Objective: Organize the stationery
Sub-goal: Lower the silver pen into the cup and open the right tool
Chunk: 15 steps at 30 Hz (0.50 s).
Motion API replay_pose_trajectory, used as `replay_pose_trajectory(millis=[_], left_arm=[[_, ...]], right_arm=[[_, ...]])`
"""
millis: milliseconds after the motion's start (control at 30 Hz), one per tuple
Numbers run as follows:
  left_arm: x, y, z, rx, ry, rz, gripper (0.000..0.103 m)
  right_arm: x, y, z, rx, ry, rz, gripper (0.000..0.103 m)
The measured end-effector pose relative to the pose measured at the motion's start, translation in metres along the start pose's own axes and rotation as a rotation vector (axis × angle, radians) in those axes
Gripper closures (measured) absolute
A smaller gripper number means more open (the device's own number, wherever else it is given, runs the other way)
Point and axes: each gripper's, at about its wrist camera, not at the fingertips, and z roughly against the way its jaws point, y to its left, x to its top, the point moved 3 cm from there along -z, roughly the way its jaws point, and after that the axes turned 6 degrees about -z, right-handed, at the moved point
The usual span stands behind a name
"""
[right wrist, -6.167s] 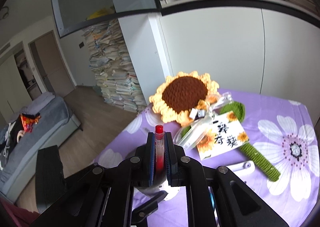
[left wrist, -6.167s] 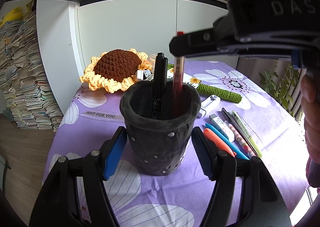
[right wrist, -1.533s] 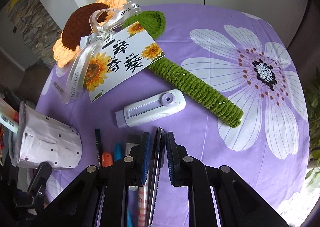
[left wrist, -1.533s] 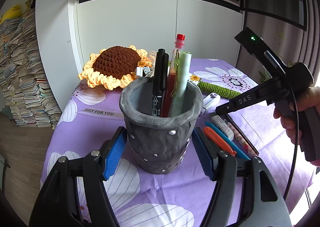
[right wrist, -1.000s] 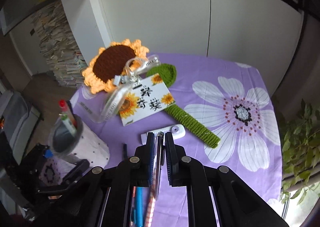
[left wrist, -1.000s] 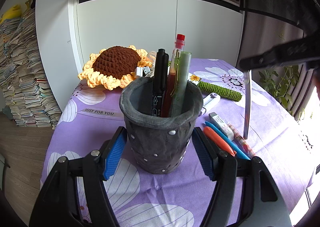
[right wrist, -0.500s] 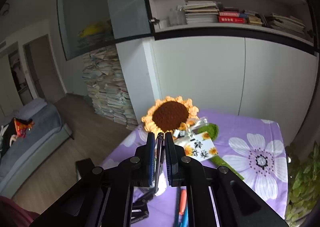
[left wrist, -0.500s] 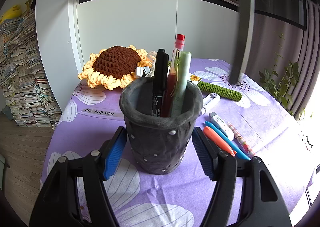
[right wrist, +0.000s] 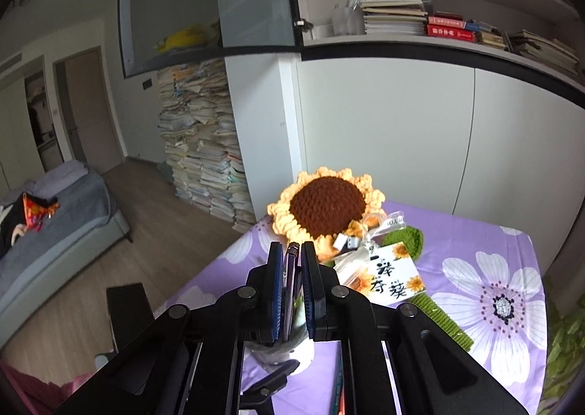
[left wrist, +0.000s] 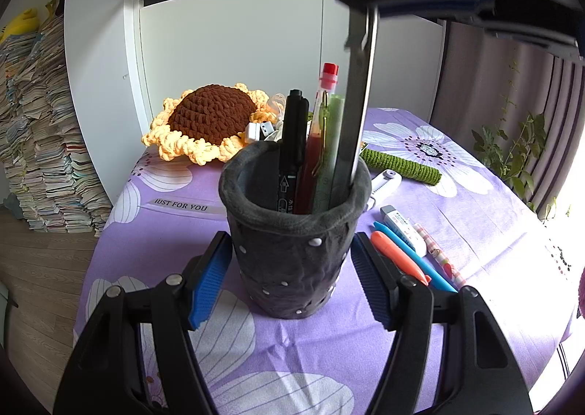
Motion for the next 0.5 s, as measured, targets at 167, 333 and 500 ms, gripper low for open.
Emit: replay_pose_trajectory(millis=[167, 333, 500], left_arm=[[0.0, 0.0, 0.0, 0.0, 0.0, 0.0, 0.036], [0.0, 0.0, 0.0, 0.0, -0.001, -0.001, 0.036], [0.001, -0.001, -0.002, 0.001, 0.0, 0.001, 0.036]], right_arm=[[-0.019, -0.003, -0.011, -0.008, 0.077, 0.002, 0.092], [-0.035, -0.011, -0.024, 0.001, 0.149, -0.043, 0.092], [-0.041, -0.016, -0.026, 0.021, 0.179, -0.083, 0.092]])
